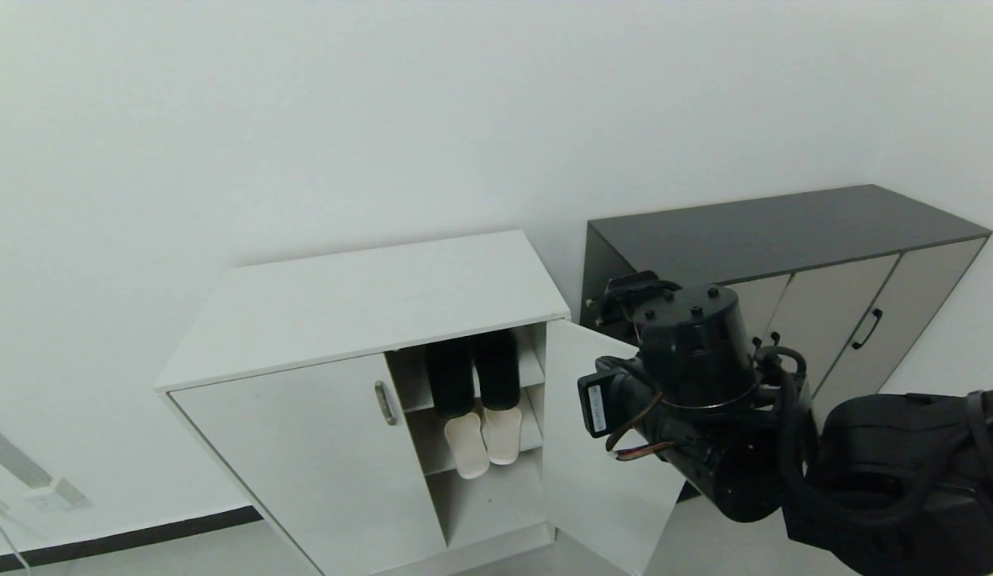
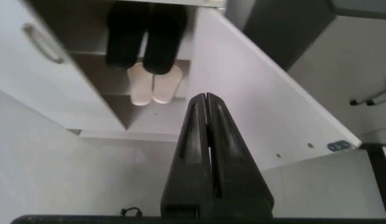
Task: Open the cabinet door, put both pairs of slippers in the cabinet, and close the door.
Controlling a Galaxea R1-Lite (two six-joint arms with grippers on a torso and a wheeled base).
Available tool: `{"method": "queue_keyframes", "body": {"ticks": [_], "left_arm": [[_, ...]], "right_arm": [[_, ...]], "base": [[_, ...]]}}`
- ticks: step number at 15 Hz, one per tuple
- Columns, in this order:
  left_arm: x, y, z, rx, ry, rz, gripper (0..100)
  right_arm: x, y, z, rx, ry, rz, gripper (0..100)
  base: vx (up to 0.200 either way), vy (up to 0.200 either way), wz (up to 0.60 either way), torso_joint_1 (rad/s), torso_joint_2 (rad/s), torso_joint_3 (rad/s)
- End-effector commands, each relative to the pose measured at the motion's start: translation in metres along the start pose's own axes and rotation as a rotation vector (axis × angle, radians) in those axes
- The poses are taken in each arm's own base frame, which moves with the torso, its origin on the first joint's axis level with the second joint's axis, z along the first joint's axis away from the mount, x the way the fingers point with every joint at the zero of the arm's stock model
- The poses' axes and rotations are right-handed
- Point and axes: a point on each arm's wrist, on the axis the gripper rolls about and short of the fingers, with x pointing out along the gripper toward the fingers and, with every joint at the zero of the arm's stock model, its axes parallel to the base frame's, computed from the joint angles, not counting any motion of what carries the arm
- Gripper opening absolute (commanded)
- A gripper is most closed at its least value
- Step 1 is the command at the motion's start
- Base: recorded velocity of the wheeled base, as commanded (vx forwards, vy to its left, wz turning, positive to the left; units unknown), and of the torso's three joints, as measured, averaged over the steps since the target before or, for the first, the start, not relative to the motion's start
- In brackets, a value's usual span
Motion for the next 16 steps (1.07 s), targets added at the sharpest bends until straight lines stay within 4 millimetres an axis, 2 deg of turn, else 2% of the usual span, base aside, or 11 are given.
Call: {"method": "queue_keyframes", "body": {"ticks": [1, 5, 7, 11, 13, 16], "left_arm": [[0.000, 0.000, 0.000, 0.000, 0.001, 0.000, 0], [0.000, 0.000, 0.000, 0.000, 0.001, 0.001, 0], [0.000, 0.000, 0.000, 0.000, 0.001, 0.001, 0], [0.000, 0.000, 0.000, 0.000, 0.001, 0.001, 0], [0.000, 0.000, 0.000, 0.000, 0.001, 0.000, 0], [0.000, 0.000, 0.000, 0.002, 0.001, 0.000, 0]], "right_arm": [[0.000, 0.000, 0.000, 0.000, -0.001, -0.001, 0], [0.004, -0.005, 0.001, 0.008, -0.003, -0.020, 0], [0.007, -0.009, 0.005, 0.019, -0.027, -0.033, 0], [0.045, -0.050, 0.006, 0.005, -0.040, -0.146, 0], [0.063, -0.070, 0.015, 0.027, -0.056, -0.131, 0], [0.101, -0.099, 0.018, 0.058, -0.059, -0.186, 0]], "base": [[-0.200, 0.000, 0.00, 0.002, 0.00, 0.002], [-0.200, 0.000, 0.00, 0.007, 0.01, -0.002], [0.000, 0.000, 0.00, 0.000, 0.00, 0.000], [0.000, 0.000, 0.00, 0.000, 0.00, 0.000], [0.000, 0.000, 0.00, 0.000, 0.00, 0.000], [0.000, 0.000, 0.00, 0.000, 0.00, 0.000]]}}
